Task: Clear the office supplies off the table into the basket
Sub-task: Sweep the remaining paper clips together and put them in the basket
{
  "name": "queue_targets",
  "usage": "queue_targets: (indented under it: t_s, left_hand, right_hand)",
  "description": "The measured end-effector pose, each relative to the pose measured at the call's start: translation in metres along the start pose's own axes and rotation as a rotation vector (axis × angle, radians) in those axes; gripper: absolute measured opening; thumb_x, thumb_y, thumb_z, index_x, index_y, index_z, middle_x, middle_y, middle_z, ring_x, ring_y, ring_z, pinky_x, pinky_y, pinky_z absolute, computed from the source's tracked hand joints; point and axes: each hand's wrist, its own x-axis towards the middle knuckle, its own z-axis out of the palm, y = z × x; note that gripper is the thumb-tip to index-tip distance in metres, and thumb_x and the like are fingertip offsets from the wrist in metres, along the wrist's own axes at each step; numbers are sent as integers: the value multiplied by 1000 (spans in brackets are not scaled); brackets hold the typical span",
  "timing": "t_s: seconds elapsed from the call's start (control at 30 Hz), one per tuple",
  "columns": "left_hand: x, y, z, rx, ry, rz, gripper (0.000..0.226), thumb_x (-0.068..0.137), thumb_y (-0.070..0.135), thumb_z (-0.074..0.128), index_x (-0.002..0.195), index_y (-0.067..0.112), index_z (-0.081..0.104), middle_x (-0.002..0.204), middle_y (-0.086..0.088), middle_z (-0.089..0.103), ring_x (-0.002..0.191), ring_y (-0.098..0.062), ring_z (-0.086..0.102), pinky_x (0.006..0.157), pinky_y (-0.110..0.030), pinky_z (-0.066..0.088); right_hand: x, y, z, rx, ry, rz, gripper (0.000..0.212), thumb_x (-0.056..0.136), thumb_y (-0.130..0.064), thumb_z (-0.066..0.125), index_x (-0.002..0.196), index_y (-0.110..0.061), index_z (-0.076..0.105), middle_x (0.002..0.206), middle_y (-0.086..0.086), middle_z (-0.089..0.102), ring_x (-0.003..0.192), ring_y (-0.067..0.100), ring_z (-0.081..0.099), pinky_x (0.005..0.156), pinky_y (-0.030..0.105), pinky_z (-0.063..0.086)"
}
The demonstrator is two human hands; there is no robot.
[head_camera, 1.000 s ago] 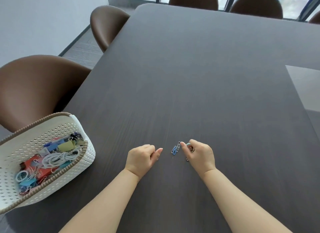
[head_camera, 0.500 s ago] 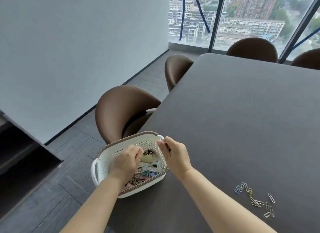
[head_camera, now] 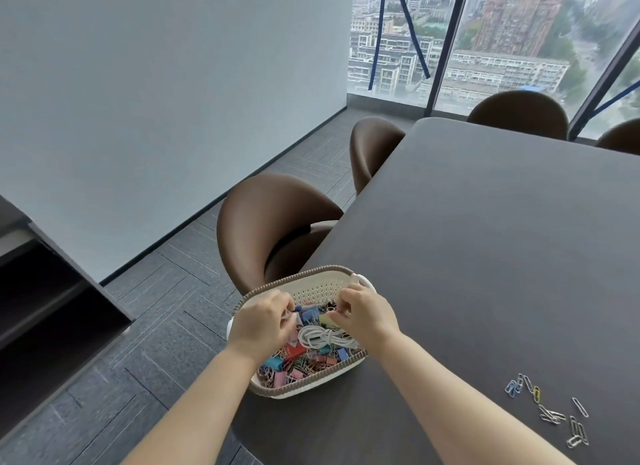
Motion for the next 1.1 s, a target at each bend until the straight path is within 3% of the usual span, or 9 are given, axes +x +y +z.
queue_targets:
  t_s: [0.17,0.47,0.6,0.67,0.73,0.8,0.87,0.97,1.1]
  left_hand:
    - [15,20,3,-34,72,93,10,76,19,69,74,17,59,72,4,59,62,-14,57,46,-24,49]
    - [39,152,53,-218,28,454,21,78,27,50,89,17,65,86,2,61,78,-15,57,61,-25,51]
    - [22,200,110,-255,-172,529,30,76,30,46,94,19,67,91,4,62,83,-12,56,57,-24,53]
    - [9,215,136,-175,-332,465,39,84,31,45,116,16,61,117,1,58,108,-17,56,80,-29,54]
    - [-5,218,161,-18,-522,361,57,94,39,36,143,10,29,152,-2,22,141,-17,17,113,-31,23]
    - [-21,215,182,97,-614,292,74,91,58,9,147,10,6,156,-2,-7,140,-14,-21,115,-33,1]
    - [-31,212,196,191,-621,251,95,81,64,-16,144,3,20,155,-12,9,136,-13,-31,113,-37,7]
    - [-39,216,215,240,-539,235,80,94,54,1,125,-1,51,136,-13,49,142,-17,-11,108,-39,17]
    - [-34,242,224,200,-566,250,79,90,58,-9,137,6,26,148,-8,30,140,-17,-20,109,-41,5]
  right_hand:
    - [-15,23,-13,-23,201,38,32,89,-38,53,115,-18,54,131,-3,48,123,21,37,104,35,30]
    - [-113,141,-56,-4,436,455,37,87,-17,57,123,-12,53,133,4,51,126,25,40,104,36,30]
    - [-167,187,-60,-3,332,619,43,92,-16,48,135,-14,42,143,2,40,134,20,29,110,33,24]
    - [-192,205,-56,-2,265,693,47,94,-18,44,140,-17,34,148,0,32,138,18,23,112,33,23]
    - [-212,219,-52,-1,196,751,51,96,-21,41,144,-18,26,153,-1,22,141,17,15,114,33,22]
    - [-230,232,-48,-35,128,783,54,97,-23,38,146,-17,17,155,-1,12,143,16,7,116,31,16]
    - [-244,244,-46,-95,61,809,58,98,-28,36,147,-15,8,157,1,1,144,17,-2,117,33,8]
    - [-258,260,-44,-168,-58,842,65,98,-39,28,146,-12,-6,156,3,-14,143,18,-13,116,37,0]
    - [-258,276,-38,-216,-165,780,64,98,-42,20,145,-11,-11,154,3,-20,141,17,-18,116,39,-5]
